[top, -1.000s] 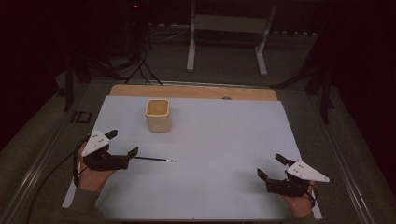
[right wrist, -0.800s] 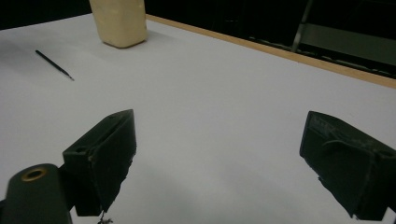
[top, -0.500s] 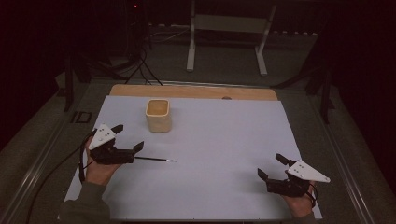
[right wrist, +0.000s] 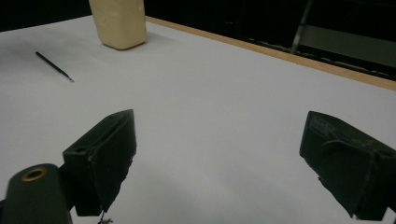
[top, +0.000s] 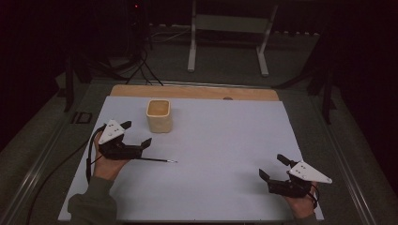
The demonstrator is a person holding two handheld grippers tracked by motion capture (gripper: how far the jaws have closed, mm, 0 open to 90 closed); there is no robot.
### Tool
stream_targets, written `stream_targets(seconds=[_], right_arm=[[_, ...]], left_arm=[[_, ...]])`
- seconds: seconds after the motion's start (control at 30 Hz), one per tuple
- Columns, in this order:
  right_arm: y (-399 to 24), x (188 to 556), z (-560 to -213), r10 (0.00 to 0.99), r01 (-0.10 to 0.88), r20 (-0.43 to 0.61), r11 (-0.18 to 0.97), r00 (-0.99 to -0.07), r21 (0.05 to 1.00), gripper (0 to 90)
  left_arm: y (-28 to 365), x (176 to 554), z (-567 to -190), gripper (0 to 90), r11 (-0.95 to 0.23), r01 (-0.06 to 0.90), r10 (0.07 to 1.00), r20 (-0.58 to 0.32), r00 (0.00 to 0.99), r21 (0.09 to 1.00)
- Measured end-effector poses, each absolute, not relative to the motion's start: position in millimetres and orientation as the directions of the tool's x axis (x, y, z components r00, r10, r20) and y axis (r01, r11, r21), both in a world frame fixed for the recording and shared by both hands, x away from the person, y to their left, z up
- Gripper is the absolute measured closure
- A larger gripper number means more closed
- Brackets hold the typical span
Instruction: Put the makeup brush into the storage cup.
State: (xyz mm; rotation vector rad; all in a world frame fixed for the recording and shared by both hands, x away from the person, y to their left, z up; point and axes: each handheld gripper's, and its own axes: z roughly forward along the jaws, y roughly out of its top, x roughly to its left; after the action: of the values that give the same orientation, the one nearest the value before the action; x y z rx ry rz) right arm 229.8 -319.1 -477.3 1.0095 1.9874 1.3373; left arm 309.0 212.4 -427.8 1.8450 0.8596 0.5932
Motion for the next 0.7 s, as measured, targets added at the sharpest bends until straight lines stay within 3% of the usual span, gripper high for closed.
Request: stream_targets(seconds=[0.7], right_arm=[[-319.1,229.9,-477.4,0.816,0.285,-0.025,0.231,-0.577,0.93,10.7]], left_arm=[[200.2,315.1,-420.5,5.4,-0.389,0.305,0.729,0.089,0.678,0.869]])
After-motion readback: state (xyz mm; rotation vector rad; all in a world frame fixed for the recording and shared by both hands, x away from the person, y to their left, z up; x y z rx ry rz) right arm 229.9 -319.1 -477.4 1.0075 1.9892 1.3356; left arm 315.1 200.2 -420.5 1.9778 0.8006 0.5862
